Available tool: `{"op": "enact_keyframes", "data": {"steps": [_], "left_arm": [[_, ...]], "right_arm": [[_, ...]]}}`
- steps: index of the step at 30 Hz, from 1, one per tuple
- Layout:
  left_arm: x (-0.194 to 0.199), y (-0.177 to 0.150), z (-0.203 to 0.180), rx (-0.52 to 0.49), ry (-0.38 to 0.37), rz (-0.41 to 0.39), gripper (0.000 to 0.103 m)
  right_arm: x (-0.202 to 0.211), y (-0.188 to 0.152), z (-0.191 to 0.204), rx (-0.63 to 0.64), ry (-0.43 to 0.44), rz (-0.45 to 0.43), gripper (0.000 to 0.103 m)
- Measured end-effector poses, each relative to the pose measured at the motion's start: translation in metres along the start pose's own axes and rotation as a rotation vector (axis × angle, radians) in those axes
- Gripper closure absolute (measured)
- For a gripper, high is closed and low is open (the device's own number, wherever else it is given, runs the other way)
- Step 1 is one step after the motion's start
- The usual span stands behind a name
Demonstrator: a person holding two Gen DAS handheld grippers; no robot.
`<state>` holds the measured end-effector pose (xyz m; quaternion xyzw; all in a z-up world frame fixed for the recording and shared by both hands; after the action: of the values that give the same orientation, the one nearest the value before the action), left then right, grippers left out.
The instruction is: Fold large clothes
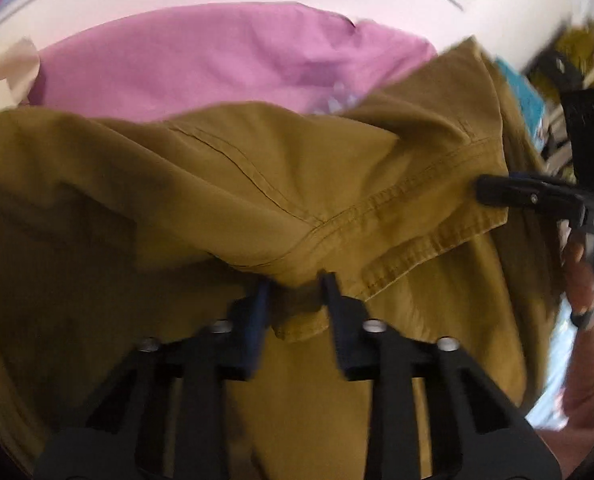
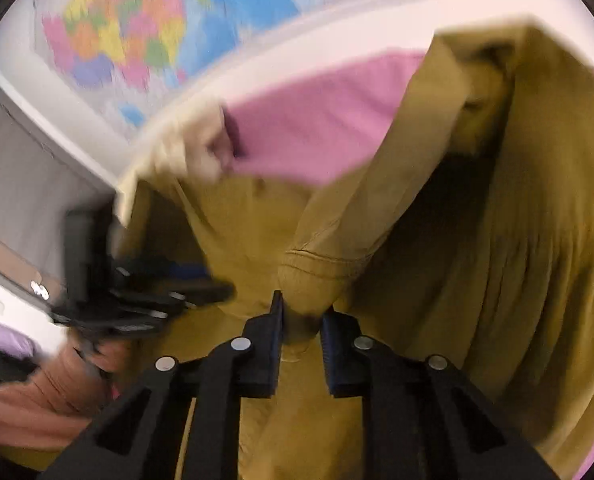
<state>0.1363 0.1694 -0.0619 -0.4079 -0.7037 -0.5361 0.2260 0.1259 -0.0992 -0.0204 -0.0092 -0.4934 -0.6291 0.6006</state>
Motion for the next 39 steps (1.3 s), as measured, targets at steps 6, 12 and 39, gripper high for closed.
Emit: {"op": "enact_keyframes", "data": {"steps": [6,12,39], "left_arm": [[0.025,0.079,0.022,0.104,0.023,-0.177,0.074],[0.026,0.121,0.05,0.216,0.128,-0.278,0.025],[-0.04,0.109,0.025,-0.021,0.312,-0.108,0.05]], "right_arm": [[-0.01,0.083,-0.01,-0.017,-0.057,-0.146,0.088],[-0.06,0.112,-0.062,-0.144,-0.209,-0.121,0.065],[0.138,-0.151,-0.022,0.051,-0.304,-0.075,0.02]]}}
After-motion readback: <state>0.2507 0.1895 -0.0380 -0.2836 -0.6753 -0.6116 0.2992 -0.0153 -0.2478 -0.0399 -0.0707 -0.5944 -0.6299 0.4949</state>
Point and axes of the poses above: each gripper's, at about its wrist camera, not at the fingertips, and x roughly against the way its jaws point, z to its left, y to its top, the point moved 3 cm from there along -x, roughly the way its jaws point, and after that the axes turned 10 degrees about -z, right-handed, at the moved point
